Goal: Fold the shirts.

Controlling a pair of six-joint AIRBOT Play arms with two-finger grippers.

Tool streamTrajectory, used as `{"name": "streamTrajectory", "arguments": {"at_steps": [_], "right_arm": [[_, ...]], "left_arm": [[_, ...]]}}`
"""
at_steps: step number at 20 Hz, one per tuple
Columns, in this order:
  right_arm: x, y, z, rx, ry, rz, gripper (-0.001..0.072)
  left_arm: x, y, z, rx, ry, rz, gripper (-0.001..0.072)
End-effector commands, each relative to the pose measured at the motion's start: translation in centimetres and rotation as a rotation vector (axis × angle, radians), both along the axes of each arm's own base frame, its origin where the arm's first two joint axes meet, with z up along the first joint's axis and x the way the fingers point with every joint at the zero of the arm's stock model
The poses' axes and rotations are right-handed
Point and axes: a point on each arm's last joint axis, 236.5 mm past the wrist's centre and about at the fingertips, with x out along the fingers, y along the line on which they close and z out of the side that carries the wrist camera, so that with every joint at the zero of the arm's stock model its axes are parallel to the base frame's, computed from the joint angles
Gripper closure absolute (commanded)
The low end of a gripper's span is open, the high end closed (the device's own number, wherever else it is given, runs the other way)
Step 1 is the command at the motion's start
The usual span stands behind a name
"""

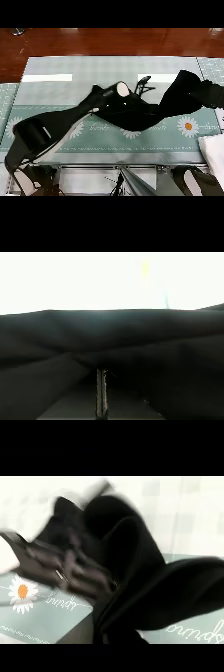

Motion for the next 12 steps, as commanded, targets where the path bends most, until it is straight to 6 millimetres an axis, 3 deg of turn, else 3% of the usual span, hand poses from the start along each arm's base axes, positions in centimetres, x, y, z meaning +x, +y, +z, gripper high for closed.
{"name": "streamTrajectory", "arguments": {"at_steps": [1, 4, 6, 9, 12], "right_arm": [[0.6, -0.2, 0.0, 0.008, -0.004, -0.014, 0.0683], [0.8, 0.5, -0.5, 0.011, 0.014, 0.017, 0.0683], [1.0, 1.9, -0.5, 0.017, 0.006, 0.056, 0.0683], [1.7, 5.3, -0.8, 0.048, 0.007, 0.131, 0.0683], [3.3, 10.7, -2.4, 0.088, 0.027, 0.227, 0.0683]], "left_arm": [[-2.0, -2.4, 0.5, -0.042, 0.052, -0.024, 0.0689], [3.9, 1.7, 2.6, -0.059, 0.055, 0.058, 0.0689], [9.6, 6.8, 4.7, -0.078, 0.049, 0.155, 0.0689], [16.1, 17.0, 8.9, -0.101, 0.033, 0.282, 0.0689], [18.4, 27.4, 13.0, -0.036, -0.068, 0.384, 0.0689]]}}
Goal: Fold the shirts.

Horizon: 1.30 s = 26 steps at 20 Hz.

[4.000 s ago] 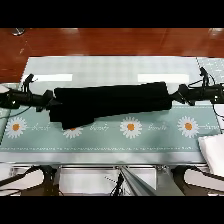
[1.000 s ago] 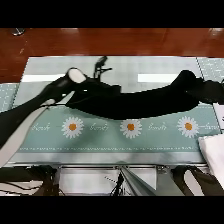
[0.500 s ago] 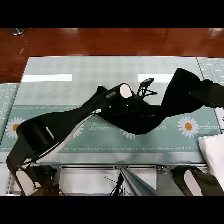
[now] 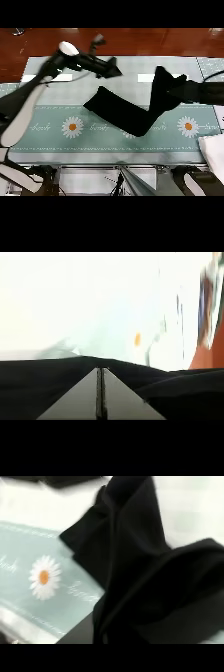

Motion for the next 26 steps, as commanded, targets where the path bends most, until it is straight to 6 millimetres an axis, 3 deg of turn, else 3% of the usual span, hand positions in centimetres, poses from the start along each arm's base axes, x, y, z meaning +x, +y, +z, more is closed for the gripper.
{"name": "streamTrajectory", "arguments": {"at_steps": [1, 4, 7, 11, 16, 17, 18, 19, 21, 23, 26], "right_arm": [[2.2, 6.2, -1.7, 0.041, 0.008, 0.092, 0.0683], [4.7, 12.0, -4.5, 0.036, 0.058, 0.179, 0.0683], [7.2, 17.4, -7.7, 0.016, 0.116, 0.26, 0.0683], [10.2, 22.4, -11.7, 0.016, 0.182, 0.305, 0.0683], [11.5, 25.4, -15.5, 0.036, 0.254, 0.306, 0.0682], [11.4, 25.7, -16.3, 0.029, 0.267, 0.31, 0.0561], [11.3, 25.6, -16.9, 0.024, 0.279, 0.311, 0.0206], [11.2, 25.4, -17.2, 0.005, 0.266, 0.333, 0.0093], [11.4, 23.0, -15.9, -0.012, 0.259, 0.361, 0.0094], [10.9, 18.5, -13.0, -0.027, 0.291, 0.392, 0.0094], [10.9, 8.3, -7.9, -0.171, 0.231, 0.322, 0.0094]], "left_arm": [[1.2, 12.0, 4.0, 0.116, -0.077, 0.102, 0.0689], [-2.6, 19.9, 5.8, 0.274, -0.187, 0.16, 0.0688], [-7.4, 25.1, 5.3, 0.354, -0.233, 0.298, 0.0688], [-12.4, 26.6, 3.4, 0.368, -0.288, 0.434, 0.0687], [-15.2, 25.1, 0.1, 0.329, -0.218, 0.416, 0.0687], [-15.3, 24.9, -0.6, 0.325, -0.204, 0.417, 0.0687], [-15.1, 24.9, -1.3, 0.326, -0.2, 0.426, 0.0687], [-15.1, 25.0, -2.0, 0.327, -0.195, 0.439, 0.0687], [-15.4, 25.0, -3.4, 0.328, -0.163, 0.442, 0.0687], [-16.1, 24.9, -4.7, 0.331, -0.128, 0.437, 0.0687], [-17.2, 24.7, -6.7, 0.334, -0.075, 0.428, 0.0687]]}}
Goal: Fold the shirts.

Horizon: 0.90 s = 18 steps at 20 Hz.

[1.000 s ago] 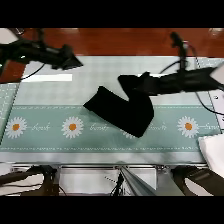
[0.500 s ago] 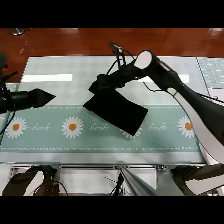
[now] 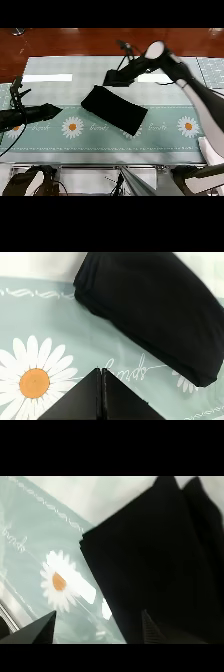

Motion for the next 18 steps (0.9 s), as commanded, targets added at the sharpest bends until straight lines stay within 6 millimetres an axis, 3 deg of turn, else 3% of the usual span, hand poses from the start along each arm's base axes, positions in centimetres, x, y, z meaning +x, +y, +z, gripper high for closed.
{"name": "streamTrajectory", "arguments": {"at_steps": [1, 3, 4, 5, 7, 9, 11, 14, 18], "right_arm": [[-1.4, -11.4, 4.5, -0.185, -0.065, -0.061, 0.0094], [-3.2, -16.8, 5.9, -0.257, -0.135, -0.204, 0.0094], [-4.6, -18.5, 5.2, -0.261, -0.159, -0.299, 0.0094], [-6.0, -19.9, 3.7, -0.261, -0.167, -0.398, 0.0094], [-9.8, -22.1, -2.0, -0.216, -0.109, -0.659, 0.0094], [-12.9, -20.9, -7.2, -0.035, 0.017, -0.862, 0.0094], [-14.7, -18.6, -10.3, 0.134, 0.152, -0.96, 0.0094], [-16.6, -16.9, -13.4, 0.096, 0.246, -0.904, 0.0095], [-16.3, -15.5, -16.4, 0.039, 0.353, -0.83, 0.0095]], "left_arm": [[-1.2, -0.2, -2.2, -0.01, 0.054, 0.005, 0.0687], [-1.3, -0.2, -2.6, -0.011, 0.061, 0.007, 0.0687], [-1.3, -0.2, -2.6, -0.011, 0.06, 0.01, 0.0687], [-1.1, 0.0, -2.6, -0.008, 0.052, 0.017, 0.0687], [-0.7, 0.2, -2.5, -0.004, 0.041, 0.029, 0.0687], [-0.7, 0.2, -2.5, -0.006, 0.039, 0.03, 0.0687], [-0.6, 0.2, -2.5, -0.006, 0.037, 0.032, 0.0687], [-0.3, 0.4, -2.4, -0.004, 0.026, 0.043, 0.0687], [-0.1, 0.4, -2.3, -0.005, 0.02, 0.049, 0.0687]]}}
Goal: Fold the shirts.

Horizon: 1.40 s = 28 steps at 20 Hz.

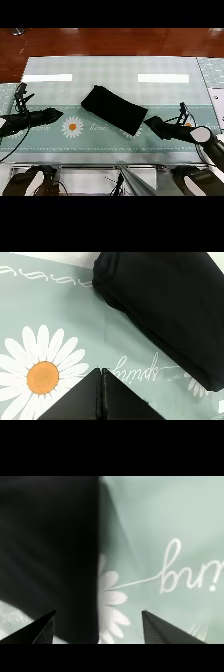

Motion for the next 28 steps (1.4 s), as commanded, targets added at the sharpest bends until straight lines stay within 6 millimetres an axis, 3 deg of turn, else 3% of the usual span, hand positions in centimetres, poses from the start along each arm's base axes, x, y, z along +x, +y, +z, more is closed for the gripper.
{"name": "streamTrajectory", "arguments": {"at_steps": [1, 5, 8, 9, 10, 11, 16, 19, 22, 25, 28], "right_arm": [[0.3, 1.5, -2.6, 0.04, 0.09, 0.031, 0.0095], [3.5, 4.9, -2.3, 0.15, 0.092, 0.117, 0.0095], [4.5, 7.1, -3.1, 0.17, 0.132, 0.201, 0.0121], [5.0, 8.1, -2.9, 0.171, 0.116, 0.253, 0.0317], [5.8, 9.1, -2.0, 0.173, 0.07, 0.321, 0.0627], [7.2, 9.6, -0.6, 0.166, 0.0, 0.367, 0.0683], [15.1, 10.4, 10.7, 0.102, -0.264, 0.478, 0.0684], [17.9, 8.3, 17.2, -0.019, -0.357, 0.52, 0.0684], [19.2, 4.6, 22.8, -0.086, -0.397, 0.501, 0.0684], [19.1, -1.4, 26.3, -0.167, -0.378, 0.423, 0.0684], [17.0, -8.0, 29.2, -0.216, -0.35, 0.305, 0.0684]], "left_arm": [[0.4, 0.1, 0.2, -0.001, -0.014, 0.014, 0.0687], [0.7, 0.0, 0.4, -0.017, -0.023, 0.024, 0.0687], [0.7, 0.0, 0.4, -0.017, -0.023, 0.025, 0.0687], [0.7, 0.0, 0.4, -0.017, -0.023, 0.024, 0.0687], [0.7, 0.0, 0.4, -0.017, -0.023, 0.024, 0.0687], [0.7, -0.1, 0.5, -0.02, -0.023, 0.025, 0.0687], [0.7, -0.1, 0.5, -0.021, -0.022, 0.025, 0.0687], [0.7, 0.0, 0.5, -0.019, -0.024, 0.024, 0.0687], [0.7, 0.0, 0.5, -0.01, -0.032, 0.011, 0.0687], [0.7, -0.1, 0.5, -0.01, -0.032, 0.01, 0.0687], [0.5, -0.5, 0.4, -0.007, -0.035, -0.011, 0.0687]]}}
